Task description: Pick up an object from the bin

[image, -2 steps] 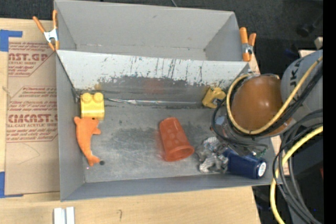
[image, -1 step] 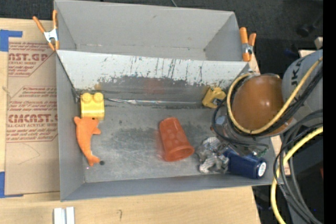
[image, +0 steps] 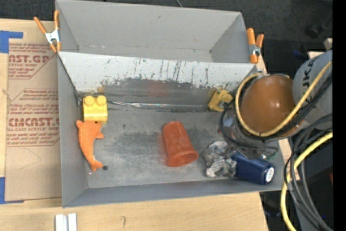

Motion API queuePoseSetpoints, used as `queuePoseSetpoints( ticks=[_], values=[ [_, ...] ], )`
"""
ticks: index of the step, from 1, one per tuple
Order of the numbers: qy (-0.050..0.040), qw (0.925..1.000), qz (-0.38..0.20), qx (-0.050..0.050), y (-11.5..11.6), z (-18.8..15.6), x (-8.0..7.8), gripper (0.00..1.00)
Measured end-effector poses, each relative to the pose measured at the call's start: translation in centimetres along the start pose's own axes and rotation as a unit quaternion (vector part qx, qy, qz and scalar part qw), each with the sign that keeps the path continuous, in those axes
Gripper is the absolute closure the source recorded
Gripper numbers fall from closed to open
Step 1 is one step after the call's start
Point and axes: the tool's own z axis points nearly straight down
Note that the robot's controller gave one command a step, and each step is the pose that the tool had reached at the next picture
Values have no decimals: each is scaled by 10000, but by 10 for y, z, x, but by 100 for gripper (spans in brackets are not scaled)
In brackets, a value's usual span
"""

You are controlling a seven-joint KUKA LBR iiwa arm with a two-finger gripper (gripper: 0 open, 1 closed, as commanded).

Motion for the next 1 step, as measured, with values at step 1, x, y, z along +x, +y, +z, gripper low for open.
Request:
queuePoseSetpoints(
  ticks=[1],
  values=[
    [-2, 10000, 0, 1, 0, -7, 0, 100]
  ],
)
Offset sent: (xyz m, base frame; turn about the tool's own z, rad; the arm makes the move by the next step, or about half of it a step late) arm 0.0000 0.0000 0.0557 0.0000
